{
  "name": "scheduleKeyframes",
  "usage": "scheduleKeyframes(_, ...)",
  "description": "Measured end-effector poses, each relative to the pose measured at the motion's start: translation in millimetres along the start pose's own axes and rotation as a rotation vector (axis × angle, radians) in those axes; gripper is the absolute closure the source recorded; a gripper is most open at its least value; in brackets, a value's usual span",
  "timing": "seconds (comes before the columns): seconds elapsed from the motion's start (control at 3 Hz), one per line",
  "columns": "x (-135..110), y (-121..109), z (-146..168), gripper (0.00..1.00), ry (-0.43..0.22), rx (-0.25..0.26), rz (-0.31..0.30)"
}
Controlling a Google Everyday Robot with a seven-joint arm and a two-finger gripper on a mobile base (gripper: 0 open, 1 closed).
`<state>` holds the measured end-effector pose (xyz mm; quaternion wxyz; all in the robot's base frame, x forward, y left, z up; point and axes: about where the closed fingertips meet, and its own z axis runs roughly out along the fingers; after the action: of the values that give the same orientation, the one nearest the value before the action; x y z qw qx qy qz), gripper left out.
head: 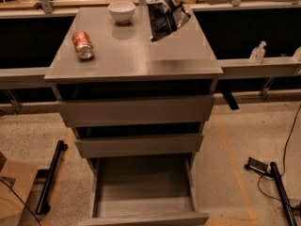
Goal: Place blue chip bag into bottom drawer
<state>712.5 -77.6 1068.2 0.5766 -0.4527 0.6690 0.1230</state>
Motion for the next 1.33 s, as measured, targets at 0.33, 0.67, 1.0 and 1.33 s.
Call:
scheduleKeyframes(0.33, -9.9, 27.7, -26.2, 1.00, 0.010, -0.024, 0.024)
scheduleKeyframes(0.67, -8.9, 76.1, -68.9, 1.00, 0.045, -0.027, 0.088)
scheduleKeyframes(1.0, 14.2, 132.4, -90.2, 1.00, 0.076, -0.054, 0.208)
scheduleKeyframes(1.33, 56.9, 188.2, -82.1, 1.00, 0.124, -0.097, 0.289)
